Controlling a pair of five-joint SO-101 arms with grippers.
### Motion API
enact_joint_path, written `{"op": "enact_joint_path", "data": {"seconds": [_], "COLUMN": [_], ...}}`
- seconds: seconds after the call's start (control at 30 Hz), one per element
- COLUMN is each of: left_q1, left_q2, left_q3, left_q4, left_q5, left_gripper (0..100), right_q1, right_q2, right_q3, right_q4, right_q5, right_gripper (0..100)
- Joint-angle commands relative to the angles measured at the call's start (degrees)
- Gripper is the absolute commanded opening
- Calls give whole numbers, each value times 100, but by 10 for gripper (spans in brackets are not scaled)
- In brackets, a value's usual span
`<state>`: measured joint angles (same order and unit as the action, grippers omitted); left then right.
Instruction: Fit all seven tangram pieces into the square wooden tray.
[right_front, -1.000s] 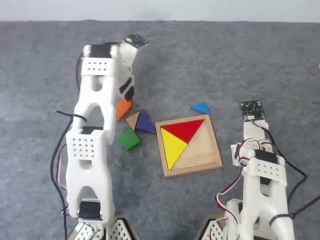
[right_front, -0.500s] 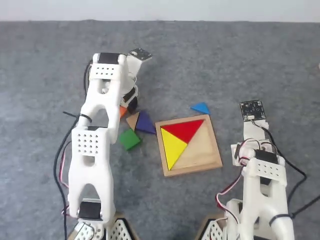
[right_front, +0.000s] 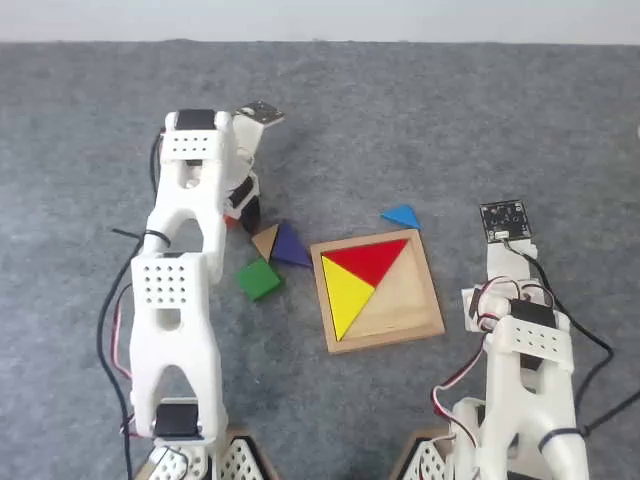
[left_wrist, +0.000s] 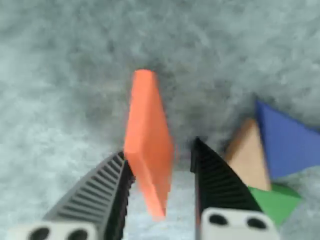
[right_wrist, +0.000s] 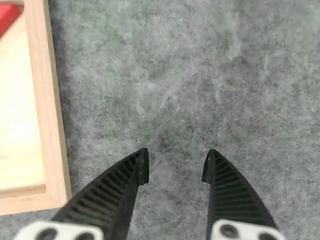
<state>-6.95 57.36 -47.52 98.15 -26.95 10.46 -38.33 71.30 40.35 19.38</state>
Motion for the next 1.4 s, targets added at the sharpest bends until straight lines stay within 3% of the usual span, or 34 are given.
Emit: {"op": "enact_joint_path", "data": {"seconds": [0.0,0.17,0.33,0.5,0.67,1.1,1.17,1.3,1.37], "left_q1": [-246,-220,-158,-158,-193,-158,-149,-141,-141], "left_q2": [-97,-53,-44,-44,-35,800,800,782,782], "left_q3": [-734,-1437,-1156,-1086,-1051,-1244,-1244,-1244,-1244], "left_q4": [9,246,220,211,211,237,237,237,237], "left_q5": [-44,-53,18,800,1714,1749,1749,1600,1521], "left_gripper": [184,184,198,283,283,245,202,18,13], "right_q1": [75,75,66,66,75,92,92,92,92], "right_q2": [-110,-110,-110,-110,-110,-136,-136,-136,-136], "right_q3": [-35,-35,-35,-35,-35,-35,-35,-35,-35], "right_q4": [-110,-110,-110,-110,-110,-101,-101,-101,-101], "right_q5": [9,9,9,9,18,18,18,18,18], "right_gripper": [186,186,186,186,186,186,186,186,186]}}
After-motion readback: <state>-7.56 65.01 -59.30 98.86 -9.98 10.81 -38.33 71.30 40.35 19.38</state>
